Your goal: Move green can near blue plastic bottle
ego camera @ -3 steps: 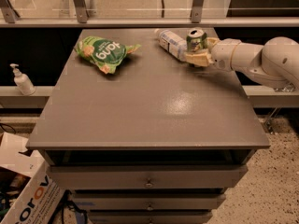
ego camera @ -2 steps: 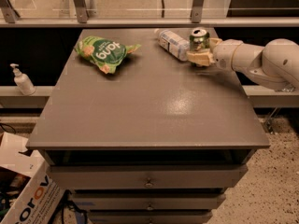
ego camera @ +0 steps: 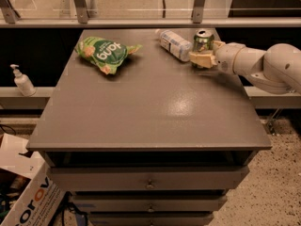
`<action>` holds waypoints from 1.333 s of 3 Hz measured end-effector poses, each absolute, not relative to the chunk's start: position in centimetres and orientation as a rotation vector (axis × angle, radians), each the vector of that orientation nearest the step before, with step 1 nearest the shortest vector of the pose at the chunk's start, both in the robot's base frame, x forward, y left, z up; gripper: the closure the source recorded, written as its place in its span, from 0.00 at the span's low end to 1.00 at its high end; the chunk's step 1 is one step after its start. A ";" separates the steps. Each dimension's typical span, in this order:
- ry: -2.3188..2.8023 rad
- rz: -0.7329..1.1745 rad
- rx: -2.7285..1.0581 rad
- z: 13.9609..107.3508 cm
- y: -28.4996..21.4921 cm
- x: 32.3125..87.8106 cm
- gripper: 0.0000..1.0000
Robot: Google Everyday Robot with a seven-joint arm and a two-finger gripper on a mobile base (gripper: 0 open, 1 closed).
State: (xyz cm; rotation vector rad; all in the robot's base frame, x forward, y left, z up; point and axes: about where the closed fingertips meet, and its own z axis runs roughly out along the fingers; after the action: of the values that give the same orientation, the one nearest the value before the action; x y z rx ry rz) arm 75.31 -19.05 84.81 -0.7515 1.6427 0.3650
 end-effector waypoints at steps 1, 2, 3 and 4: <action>1.643 0.365 -0.751 85.0 -19.1 75.3 0.12; 1.670 0.390 -0.713 83.9 -19.4 75.1 0.00; 1.684 0.418 -0.690 83.3 -19.5 74.8 0.00; 1.674 0.460 -0.697 83.6 -20.0 74.2 0.00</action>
Offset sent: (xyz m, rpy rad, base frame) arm -0.0071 -0.0153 -0.0215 0.0641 0.0729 -0.0479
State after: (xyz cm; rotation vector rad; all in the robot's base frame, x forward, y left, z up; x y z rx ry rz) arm 74.21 -20.02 83.57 -0.6971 1.6742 0.4600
